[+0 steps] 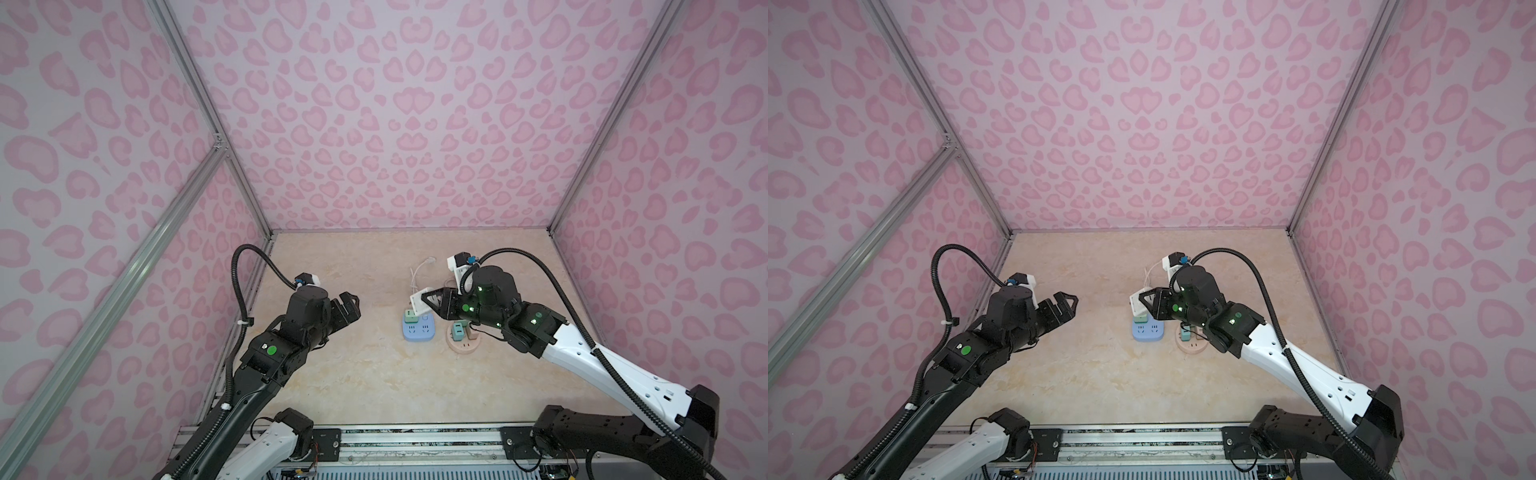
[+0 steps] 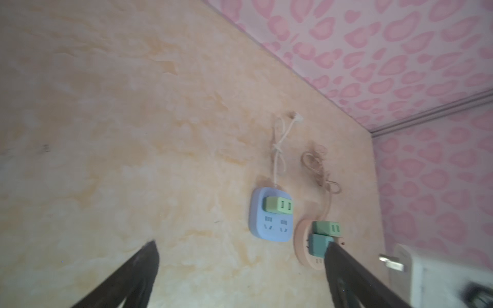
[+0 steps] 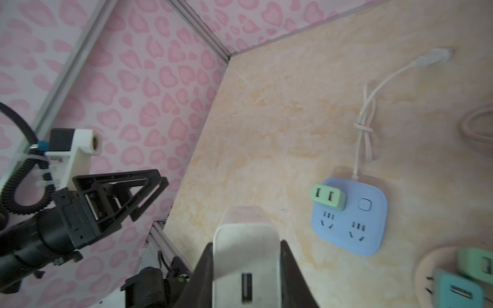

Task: Insert the plug
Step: 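Open and withdraw the left gripper while the right gripper takes the adapter, then carry the white adapter with the right gripper above the blue power strip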

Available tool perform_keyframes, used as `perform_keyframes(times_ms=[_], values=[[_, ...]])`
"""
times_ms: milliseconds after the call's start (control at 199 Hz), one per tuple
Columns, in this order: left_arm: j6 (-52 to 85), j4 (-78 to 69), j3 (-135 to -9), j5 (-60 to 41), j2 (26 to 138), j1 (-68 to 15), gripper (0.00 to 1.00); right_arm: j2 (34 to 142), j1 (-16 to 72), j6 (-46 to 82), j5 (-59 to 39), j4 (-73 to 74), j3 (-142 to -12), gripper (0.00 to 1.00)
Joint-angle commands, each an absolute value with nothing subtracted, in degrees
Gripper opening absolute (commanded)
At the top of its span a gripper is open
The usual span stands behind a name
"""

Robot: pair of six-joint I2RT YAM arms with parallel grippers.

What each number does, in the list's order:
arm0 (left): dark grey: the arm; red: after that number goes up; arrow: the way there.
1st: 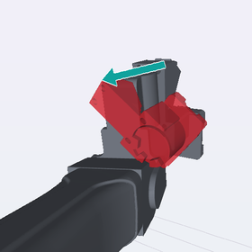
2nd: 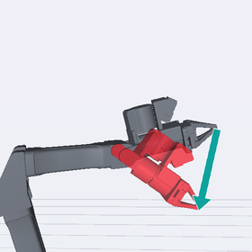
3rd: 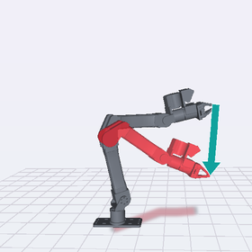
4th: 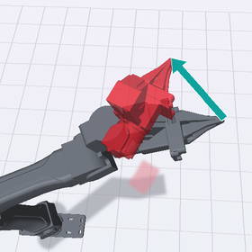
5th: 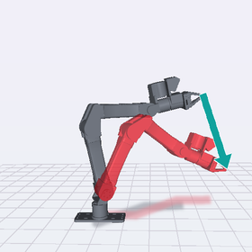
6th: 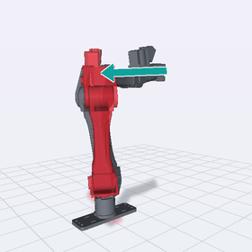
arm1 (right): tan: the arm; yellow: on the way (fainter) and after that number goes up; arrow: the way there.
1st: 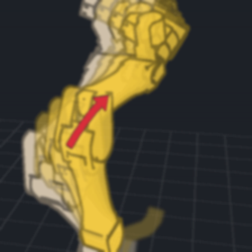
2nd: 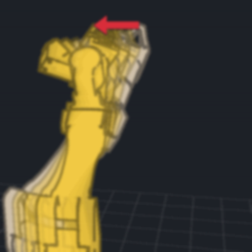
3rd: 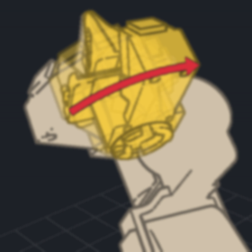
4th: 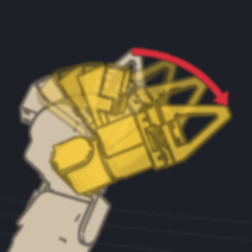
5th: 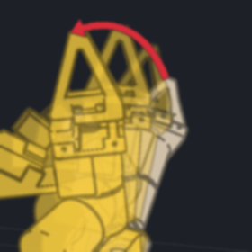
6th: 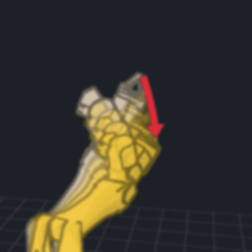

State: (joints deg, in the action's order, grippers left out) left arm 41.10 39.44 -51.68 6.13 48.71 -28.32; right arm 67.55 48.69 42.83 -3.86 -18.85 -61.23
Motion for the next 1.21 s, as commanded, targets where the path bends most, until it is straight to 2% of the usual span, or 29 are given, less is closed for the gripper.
perform_keyframes(times_ms=[0,246,407,618,713,894,1200], values=[[41.3,46.4,-48.8,14.6,47.1,-28.3,0.98,67.9,50.3,38.1,6.9,-27.1,-61.6,0.00],[42.4,38.3,-40.5,11.4,38.1,-28.3,0.99,68.5,52.5,36.8,16.0,-32.6,-61.3,0.00],[40.4,41.8,-42.9,11.4,42.2,-28.3,0.98,73.4,55.1,35.6,21.5,-38.5,-65.0,0.00],[38.7,40.1,-42.7,7.2,46.0,-28.3,0.97,78.9,54.8,37.5,23.6,-39.1,-65.9,0.00],[38.8,39.0,-42.5,6.2,46.0,-28.3,0.97,80.6,53.9,39.0,22.8,-38.8,-66.2,0.00],[38.6,38.8,-42.3,5.9,45.9,-28.3,0.97,83.4,52.3,40.2,15.4,-33.5,-65.8,0.00],[38.5,39.0,-41.7,5.6,44.9,-28.3,0.96,89.9,52.2,41.1,13.0,-34.5,-69.5,0.00]])
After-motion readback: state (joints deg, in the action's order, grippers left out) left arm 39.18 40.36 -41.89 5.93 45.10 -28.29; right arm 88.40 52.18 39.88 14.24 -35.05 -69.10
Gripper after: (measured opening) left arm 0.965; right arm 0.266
